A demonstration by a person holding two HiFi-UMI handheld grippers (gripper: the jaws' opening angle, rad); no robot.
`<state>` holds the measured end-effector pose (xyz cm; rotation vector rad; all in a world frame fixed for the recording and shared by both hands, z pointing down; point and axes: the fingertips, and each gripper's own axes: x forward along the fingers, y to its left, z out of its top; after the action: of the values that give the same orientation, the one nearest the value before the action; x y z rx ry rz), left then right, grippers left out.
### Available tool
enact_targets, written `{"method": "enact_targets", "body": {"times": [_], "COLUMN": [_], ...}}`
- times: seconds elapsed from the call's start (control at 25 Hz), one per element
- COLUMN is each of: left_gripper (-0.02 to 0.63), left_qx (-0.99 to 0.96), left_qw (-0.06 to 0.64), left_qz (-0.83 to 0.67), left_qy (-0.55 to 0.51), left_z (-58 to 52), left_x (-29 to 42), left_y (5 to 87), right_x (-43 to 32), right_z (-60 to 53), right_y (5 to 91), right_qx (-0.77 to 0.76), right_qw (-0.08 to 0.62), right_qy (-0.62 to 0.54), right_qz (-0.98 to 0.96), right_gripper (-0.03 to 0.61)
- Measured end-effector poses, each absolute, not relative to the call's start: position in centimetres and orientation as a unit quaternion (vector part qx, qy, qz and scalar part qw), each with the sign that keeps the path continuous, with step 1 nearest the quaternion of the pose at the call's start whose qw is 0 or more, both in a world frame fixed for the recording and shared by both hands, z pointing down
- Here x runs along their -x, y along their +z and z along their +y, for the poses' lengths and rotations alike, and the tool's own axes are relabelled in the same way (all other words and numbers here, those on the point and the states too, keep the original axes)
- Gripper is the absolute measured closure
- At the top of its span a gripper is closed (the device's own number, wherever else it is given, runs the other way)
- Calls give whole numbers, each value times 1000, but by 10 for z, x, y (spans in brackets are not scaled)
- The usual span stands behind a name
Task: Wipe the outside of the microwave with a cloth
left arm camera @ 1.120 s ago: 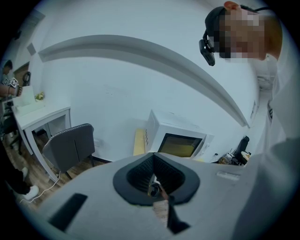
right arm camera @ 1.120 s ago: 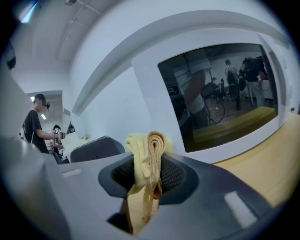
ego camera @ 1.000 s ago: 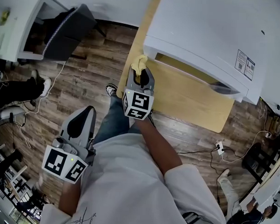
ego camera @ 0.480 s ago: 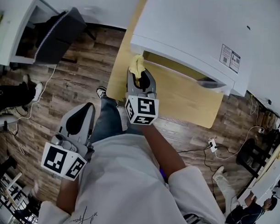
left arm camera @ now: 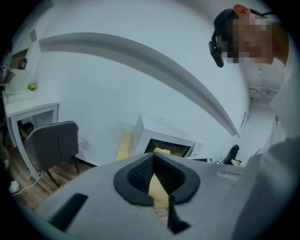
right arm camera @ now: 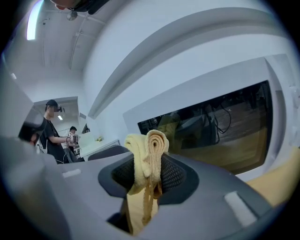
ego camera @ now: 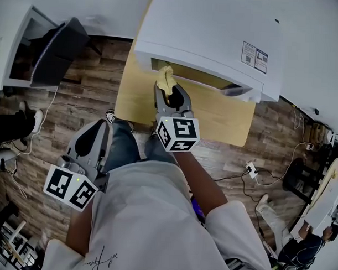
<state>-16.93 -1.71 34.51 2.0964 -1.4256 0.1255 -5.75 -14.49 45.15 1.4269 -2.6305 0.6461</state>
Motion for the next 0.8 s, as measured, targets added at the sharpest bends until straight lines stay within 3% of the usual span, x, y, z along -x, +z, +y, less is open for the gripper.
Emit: {"method": "enact_targets", "body": {"times": [0.8], "left_gripper": [617], "left_qx": [-817], "left_qw": [253], "left_qz": [-515], "left_qy": [59], "left_z": [-32], "left_x": [130], "left_y": [333], "right_x": [-37], "right_z": [-121], "right_y": [396], "right_qx": [-459], "right_qw": [46], "right_qy": [210], "right_qz": [-862], "right_gripper": [456]}}
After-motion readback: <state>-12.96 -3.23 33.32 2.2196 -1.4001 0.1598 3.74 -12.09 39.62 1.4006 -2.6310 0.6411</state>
